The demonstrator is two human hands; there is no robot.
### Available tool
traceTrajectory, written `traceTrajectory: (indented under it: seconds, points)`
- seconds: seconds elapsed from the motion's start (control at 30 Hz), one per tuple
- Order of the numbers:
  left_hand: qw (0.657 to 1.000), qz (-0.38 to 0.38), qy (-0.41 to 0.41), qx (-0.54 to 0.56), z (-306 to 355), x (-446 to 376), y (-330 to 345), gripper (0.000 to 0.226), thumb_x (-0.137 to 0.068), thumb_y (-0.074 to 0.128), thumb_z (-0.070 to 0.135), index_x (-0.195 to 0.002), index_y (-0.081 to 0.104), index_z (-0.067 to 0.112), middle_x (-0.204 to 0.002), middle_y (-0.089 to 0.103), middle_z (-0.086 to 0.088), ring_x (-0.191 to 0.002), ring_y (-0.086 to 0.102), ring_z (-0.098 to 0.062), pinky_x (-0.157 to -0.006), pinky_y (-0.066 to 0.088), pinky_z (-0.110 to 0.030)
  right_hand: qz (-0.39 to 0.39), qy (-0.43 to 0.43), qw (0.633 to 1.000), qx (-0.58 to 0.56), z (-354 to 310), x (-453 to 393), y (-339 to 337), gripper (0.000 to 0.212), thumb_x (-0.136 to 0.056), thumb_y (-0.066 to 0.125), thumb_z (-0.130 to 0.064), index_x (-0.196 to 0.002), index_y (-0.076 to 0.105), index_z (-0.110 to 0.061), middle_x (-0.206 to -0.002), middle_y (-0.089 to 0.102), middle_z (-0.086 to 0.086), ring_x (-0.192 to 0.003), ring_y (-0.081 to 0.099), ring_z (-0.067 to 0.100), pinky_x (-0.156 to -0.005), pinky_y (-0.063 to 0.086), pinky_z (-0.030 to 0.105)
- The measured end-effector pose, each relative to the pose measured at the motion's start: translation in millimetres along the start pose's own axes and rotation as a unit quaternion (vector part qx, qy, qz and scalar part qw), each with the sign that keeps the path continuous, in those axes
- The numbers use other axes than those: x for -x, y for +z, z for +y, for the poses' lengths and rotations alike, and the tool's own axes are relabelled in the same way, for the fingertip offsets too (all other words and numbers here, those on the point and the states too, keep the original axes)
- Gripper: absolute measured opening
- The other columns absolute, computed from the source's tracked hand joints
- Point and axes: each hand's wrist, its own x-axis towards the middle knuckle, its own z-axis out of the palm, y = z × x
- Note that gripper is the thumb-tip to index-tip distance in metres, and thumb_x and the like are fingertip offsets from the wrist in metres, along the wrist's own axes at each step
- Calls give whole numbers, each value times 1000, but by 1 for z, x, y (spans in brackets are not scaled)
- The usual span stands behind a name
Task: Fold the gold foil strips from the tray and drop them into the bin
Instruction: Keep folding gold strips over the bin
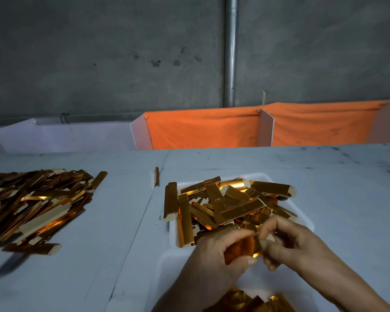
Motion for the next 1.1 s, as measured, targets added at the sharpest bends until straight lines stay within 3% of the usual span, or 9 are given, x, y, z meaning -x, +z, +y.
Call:
traceTrajectory:
  seconds: [0.07,0.17,0.23,0.3,0.37,0.47,0.77,0.93,1.1]
  points:
    - [1000,3,-4,-8,-2,-1,2,40,-84,59,51,-109,35,70,-114,45,43,-110,42,13,-75,36,-5,7,1,1000,22,3,-1,1,20,-85,64,-1,-76,65,-18,-61,46,17,-51,52,19,-54,48,24]
    - [1000,1,-8,-15,-3,-1,4,36,-83,60,49,-100,35,70,-106,45,42,-104,43,13,-70,36,-4,15,6,1000,13,5,-2,3,14,-86,65,-5,-80,63,-17,-59,46,10,-47,46,17,-50,44,24]
    - [1000,11,-13,-5,-4,-1,2,34,-82,61,50,-101,39,67,-105,48,39,-103,45,12,-72,36,-6,-6,21,998,-56,2,-2,3,6,-85,66,-16,-87,62,-13,-56,47,10,-45,45,17,-49,40,21]
    - [999,23,-17,14,-6,0,1,35,-78,61,52,-107,43,61,-109,52,34,-106,48,7,-75,38,-9,-25,53,986,-154,2,-3,3,19,-83,64,-24,-94,63,-8,-56,50,12,-45,46,18,-47,41,23]
    - [999,28,-16,28,-6,0,0,37,-76,60,54,-109,45,58,-108,55,34,-107,49,7,-78,39,-11,-30,80,967,-239,3,-4,3,27,-79,56,-23,-97,64,-4,-57,50,14,-43,47,19,-43,44,24]
    - [999,20,-17,34,-3,1,-1,36,-76,61,52,-108,45,60,-105,52,40,-104,46,16,-76,38,-8,-51,86,952,-291,4,-5,2,20,-76,61,-16,-90,68,-3,-61,51,15,-42,48,19,-39,44,24]
    - [1000,-4,-30,-1,-7,-1,1,36,-81,63,49,-107,42,62,-112,51,32,-107,48,3,-78,42,-11,-52,90,973,-204,12,-7,5,32,-65,73,-14,-90,58,-2,-52,47,13,-38,44,17,-41,33,24]
    - [999,-15,-40,5,-9,-3,1,37,-81,63,49,-111,43,59,-115,52,29,-109,48,-2,-84,44,-17,-40,102,979,-171,13,-8,2,12,-85,61,-2,-96,57,-2,-55,51,13,-42,46,19,-47,34,27]
    - [999,-11,-28,11,-7,-2,0,42,-77,61,54,-109,37,62,-114,52,36,-109,44,8,-77,38,-9,-42,98,978,-179,12,-8,2,8,-90,53,2,-98,54,0,-54,50,12,-41,48,18,-43,41,24]
